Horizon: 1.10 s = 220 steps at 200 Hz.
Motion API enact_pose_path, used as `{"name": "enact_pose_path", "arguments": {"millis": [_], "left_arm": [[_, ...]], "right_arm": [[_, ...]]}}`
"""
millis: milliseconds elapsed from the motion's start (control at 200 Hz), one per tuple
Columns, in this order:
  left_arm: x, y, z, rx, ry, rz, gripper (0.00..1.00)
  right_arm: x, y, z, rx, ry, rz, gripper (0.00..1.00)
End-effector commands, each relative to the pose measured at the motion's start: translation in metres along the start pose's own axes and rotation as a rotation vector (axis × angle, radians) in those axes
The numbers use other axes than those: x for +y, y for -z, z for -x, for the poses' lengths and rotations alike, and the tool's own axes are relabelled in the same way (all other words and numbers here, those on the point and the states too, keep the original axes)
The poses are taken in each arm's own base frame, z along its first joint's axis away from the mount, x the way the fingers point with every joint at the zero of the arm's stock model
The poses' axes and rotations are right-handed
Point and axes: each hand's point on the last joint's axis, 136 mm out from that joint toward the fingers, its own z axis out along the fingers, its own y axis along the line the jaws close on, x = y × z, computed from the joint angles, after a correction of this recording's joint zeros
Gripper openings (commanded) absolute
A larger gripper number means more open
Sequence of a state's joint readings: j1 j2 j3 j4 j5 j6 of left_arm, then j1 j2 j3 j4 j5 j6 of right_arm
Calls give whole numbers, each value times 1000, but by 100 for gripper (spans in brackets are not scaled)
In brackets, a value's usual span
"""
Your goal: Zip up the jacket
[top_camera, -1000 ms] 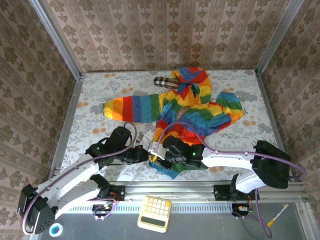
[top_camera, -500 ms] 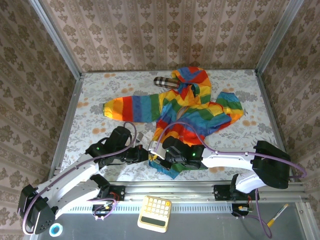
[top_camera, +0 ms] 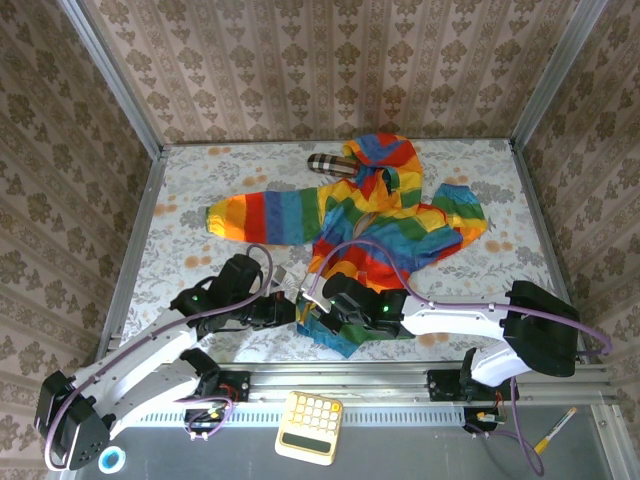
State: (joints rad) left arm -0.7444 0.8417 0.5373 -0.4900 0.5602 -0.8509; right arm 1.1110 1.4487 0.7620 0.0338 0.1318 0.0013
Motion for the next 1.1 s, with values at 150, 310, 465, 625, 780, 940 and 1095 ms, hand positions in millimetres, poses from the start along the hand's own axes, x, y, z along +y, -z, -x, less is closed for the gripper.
{"name": "enact_pose_path", "arguments": {"millis": [150,310,465,625,780,940,1095], "left_arm": [[14,6,-12,28,1,58,0],[24,8,-18,31,13,98,0],[31,9,-21,30,22,121,0],[37,8,-25,29,31,131,0],[42,8,-28,30,40,143,0],[46,8,-30,29,46,151,0],[50,7,-32,32,54,158,0]], "right_arm": [[-24,2,5,29,-8,-131,0],[-37,5,7,36,-17,-168,0],[-51,6,9,40,-34,-193,0],[-62,7,11,43,-44,-213,0],[-73,8,11,48,-60,-231,0],[-84,9,12,44,-74,-247,0],[-94,10,16,42,-87,-264,0]]}}
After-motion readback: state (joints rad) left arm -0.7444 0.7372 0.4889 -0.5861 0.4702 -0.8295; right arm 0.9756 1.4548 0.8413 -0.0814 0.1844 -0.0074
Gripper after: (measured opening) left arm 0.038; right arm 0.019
